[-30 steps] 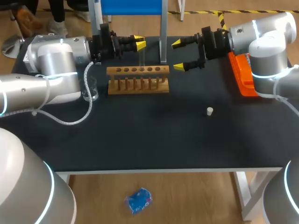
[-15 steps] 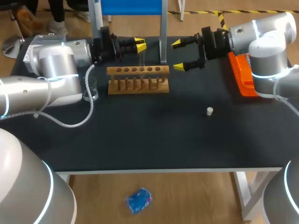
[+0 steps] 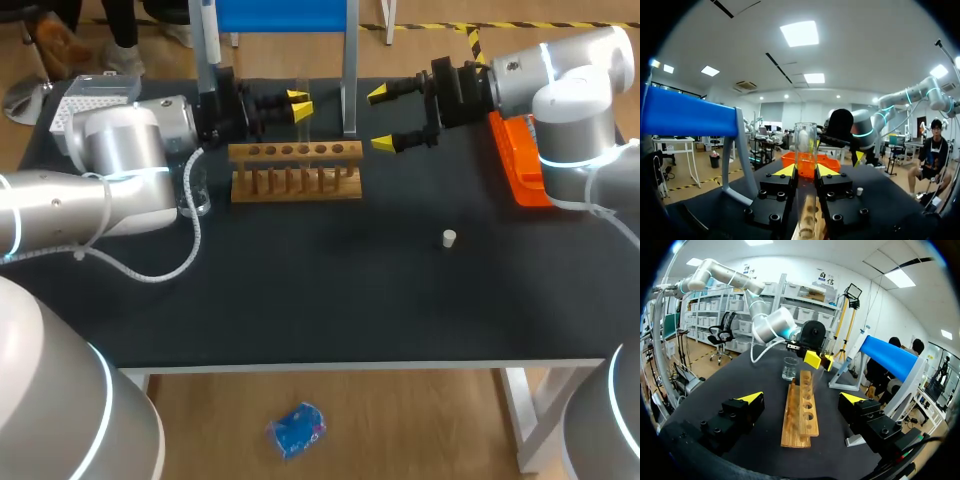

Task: Invert the test tube, pick up the pipette, mount the tip to pipette, aspirate from beaker and dispense into the tube, eject the tip, return the pipette, and cap with the stopper.

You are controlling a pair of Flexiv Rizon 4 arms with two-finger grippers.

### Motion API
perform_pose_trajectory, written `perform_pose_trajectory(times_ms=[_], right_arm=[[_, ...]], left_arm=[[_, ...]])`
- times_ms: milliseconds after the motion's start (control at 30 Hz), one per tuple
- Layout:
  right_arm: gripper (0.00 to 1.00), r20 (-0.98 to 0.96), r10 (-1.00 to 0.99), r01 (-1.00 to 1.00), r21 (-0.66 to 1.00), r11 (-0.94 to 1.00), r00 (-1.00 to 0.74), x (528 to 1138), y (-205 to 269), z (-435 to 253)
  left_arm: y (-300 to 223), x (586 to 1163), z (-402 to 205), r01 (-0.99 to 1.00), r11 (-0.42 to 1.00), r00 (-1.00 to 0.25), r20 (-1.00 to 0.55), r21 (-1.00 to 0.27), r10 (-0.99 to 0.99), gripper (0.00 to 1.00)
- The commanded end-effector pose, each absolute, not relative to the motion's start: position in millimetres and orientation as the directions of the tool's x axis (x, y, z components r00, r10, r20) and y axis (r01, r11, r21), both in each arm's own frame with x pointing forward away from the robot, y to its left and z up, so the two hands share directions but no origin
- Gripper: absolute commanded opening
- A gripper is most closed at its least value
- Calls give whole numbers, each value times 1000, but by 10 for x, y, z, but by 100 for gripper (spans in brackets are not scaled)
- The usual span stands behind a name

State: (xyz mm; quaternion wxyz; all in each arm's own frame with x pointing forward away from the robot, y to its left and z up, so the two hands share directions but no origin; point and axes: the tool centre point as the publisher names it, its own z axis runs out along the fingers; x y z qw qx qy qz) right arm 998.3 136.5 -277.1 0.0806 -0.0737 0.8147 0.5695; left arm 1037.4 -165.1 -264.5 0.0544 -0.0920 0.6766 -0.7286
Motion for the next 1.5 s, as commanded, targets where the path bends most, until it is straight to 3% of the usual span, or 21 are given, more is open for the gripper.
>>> perform_pose_trajectory(times_ms=[33,1500], right_arm=[[100,-216,-29,-212,916,341,-976,9982,1362,-2771],[100,-216,-29,-212,916,341,-976,9982,1362,-2771]], left_arm=[[-1643,10356,-2686,-44,-84,-977,61,-995,-207,0],[-1569,10325,-2889,-54,-35,-974,60,-998,-217,0]])
